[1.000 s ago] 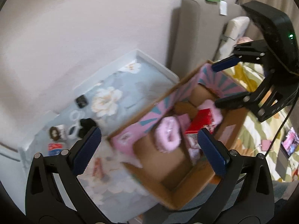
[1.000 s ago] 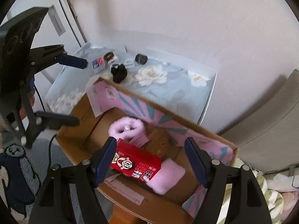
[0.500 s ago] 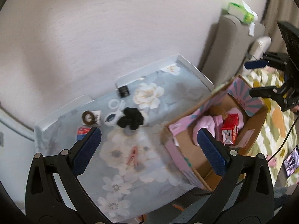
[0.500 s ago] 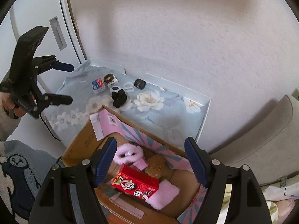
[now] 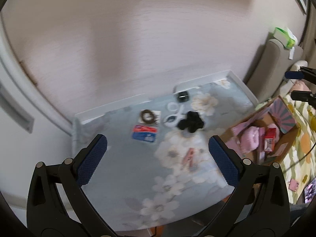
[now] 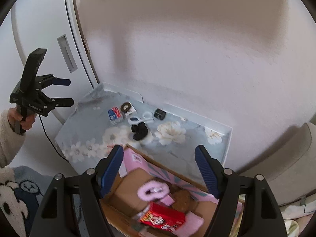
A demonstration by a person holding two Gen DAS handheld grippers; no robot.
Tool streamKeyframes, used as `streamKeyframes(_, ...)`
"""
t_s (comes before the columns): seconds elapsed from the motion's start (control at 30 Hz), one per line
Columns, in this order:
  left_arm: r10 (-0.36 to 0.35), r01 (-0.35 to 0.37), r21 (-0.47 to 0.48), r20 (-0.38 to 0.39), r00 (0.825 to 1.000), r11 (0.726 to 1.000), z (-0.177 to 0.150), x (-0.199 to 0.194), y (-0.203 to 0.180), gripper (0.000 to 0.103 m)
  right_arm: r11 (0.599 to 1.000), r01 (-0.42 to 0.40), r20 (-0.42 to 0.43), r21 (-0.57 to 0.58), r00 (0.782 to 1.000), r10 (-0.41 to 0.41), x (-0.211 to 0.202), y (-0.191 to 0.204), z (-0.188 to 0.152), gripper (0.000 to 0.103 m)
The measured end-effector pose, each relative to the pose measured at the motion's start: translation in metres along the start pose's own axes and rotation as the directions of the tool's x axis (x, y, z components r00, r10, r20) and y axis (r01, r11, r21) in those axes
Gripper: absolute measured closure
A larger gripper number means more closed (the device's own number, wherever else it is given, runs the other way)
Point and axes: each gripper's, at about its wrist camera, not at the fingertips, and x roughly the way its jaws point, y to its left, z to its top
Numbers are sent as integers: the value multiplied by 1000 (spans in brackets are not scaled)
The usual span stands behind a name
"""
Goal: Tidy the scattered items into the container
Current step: 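Move both tools back over the remaining tray items, then grasp the blue floss box with the left tool while the right tool grasps the black fluffy band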
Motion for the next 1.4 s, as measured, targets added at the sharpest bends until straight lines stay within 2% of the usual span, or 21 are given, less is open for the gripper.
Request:
streamKeyframes(0.17, 20, -20, -25, 0, 1000, 1000, -7, -2, 26, 1, 999, -3, -25, -32, 1000, 2, 17, 22, 11, 31)
streamKeyframes(0.4, 13, -16, -49, -59, 998, 999, -18, 22, 47, 1, 999, -35, -101, -38, 994, 31, 59, 48, 27, 31)
streamKeyframes(0.53, -38, 33, -62, -85, 996, 998, -19, 38, 55, 1, 1000, -19, -210, -16, 978, 16, 95, 59, 37, 31)
streamKeyframes(0.67, -26, 26, -8, -110, 994, 1000, -18, 62, 55, 1, 1000, -21, -288, -12, 958, 17, 129, 69, 44, 31)
streamKeyframes(0.77, -47, 52, 26, -142, 989, 998, -16, 90, 51, 1, 1000, -21, -354, -17, 935, 13, 155, 74, 48, 31)
streamKeyframes(0.87, -60, 75, 69, -202, 978, 995, -17, 129, 43, 1, 999, -2, -428, -33, 904, -12, 184, 75, 49, 31)
streamKeyframes(0.97, -51, 81, 116, -246, 968, 990, -21, 168, 32, 1, 999, 11, -510, -38, 860, -29, 219, 69, 47, 31)
streamKeyframes(1.07, -14, 53, 145, -261, 965, 988, -23, 199, 27, 1, 999, 16, -578, -36, 815, -34, 255, 63, 42, 31)
streamKeyframes(1.23, -20, 62, 129, -303, 953, 990, -24, 235, 30, 1, 996, 50, -628, -70, 774, -83, 292, 59, 35, 31)
streamKeyframes(1.4, -30, 81, 148, -317, 948, 986, -27, 247, 25, 1, 998, 46, -653, -41, 755, -62, 309, 48, 35, 31)
